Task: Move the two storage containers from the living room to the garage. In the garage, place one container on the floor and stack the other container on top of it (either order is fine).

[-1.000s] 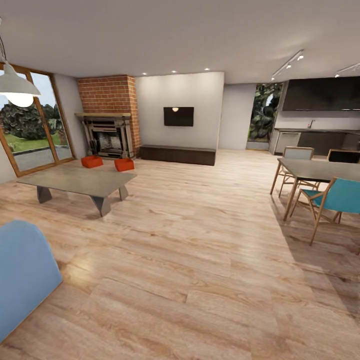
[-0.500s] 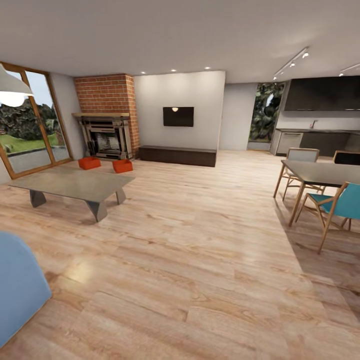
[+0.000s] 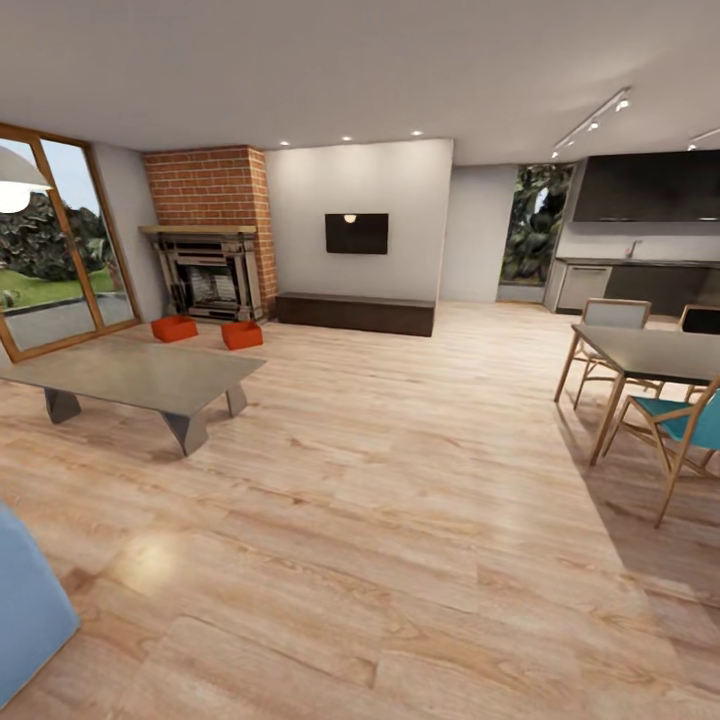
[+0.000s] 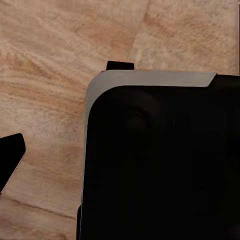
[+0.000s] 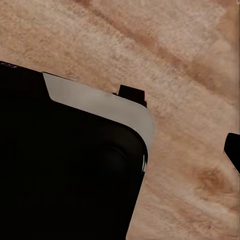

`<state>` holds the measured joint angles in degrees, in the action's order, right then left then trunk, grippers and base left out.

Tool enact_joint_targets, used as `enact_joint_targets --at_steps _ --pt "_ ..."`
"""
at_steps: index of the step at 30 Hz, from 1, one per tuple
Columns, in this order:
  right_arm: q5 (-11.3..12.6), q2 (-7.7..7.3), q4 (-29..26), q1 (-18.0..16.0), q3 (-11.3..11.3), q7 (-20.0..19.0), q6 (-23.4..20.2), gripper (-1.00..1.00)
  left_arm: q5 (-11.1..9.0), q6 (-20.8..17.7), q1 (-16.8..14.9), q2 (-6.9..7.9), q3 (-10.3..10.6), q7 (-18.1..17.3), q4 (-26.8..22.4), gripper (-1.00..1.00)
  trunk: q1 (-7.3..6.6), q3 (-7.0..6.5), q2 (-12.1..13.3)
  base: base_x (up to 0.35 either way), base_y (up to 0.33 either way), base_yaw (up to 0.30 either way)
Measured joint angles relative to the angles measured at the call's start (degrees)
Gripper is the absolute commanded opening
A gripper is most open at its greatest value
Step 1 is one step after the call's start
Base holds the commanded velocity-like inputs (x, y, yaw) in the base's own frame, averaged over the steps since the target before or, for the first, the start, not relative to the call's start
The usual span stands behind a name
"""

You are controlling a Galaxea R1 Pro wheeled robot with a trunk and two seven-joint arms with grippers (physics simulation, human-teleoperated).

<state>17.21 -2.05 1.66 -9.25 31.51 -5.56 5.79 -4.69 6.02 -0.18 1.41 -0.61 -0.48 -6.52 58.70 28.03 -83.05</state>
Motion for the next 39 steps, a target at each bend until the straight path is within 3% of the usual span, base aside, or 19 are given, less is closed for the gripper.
enact_joint_targets --at_steps 4,11,39 --pt "0.1 0.45 0.0 0.1 -0.1 0.0 0.2 1.00 0.0 0.0 0.0 0.00 0.0 0.0 0.0 1.00 0.00 0.00 0.0 0.322 0.000 0.000" --pt "0.3 0.72 0.0 2.5 0.0 0.0 4.3 1.00 0.0 0.0 0.0 0.09 0.0 -0.1 0.0 1.00 0.00 0.00 0.0 0.322 0.000 0.000" --pt "0.1 0.08 -0.1 2.5 0.0 0.0 4.3 1.00 0.0 -0.2 0.0 0.00 0.0 -0.1 0.0 1.00 0.00 0.00 0.0 0.322 0.000 0.000"
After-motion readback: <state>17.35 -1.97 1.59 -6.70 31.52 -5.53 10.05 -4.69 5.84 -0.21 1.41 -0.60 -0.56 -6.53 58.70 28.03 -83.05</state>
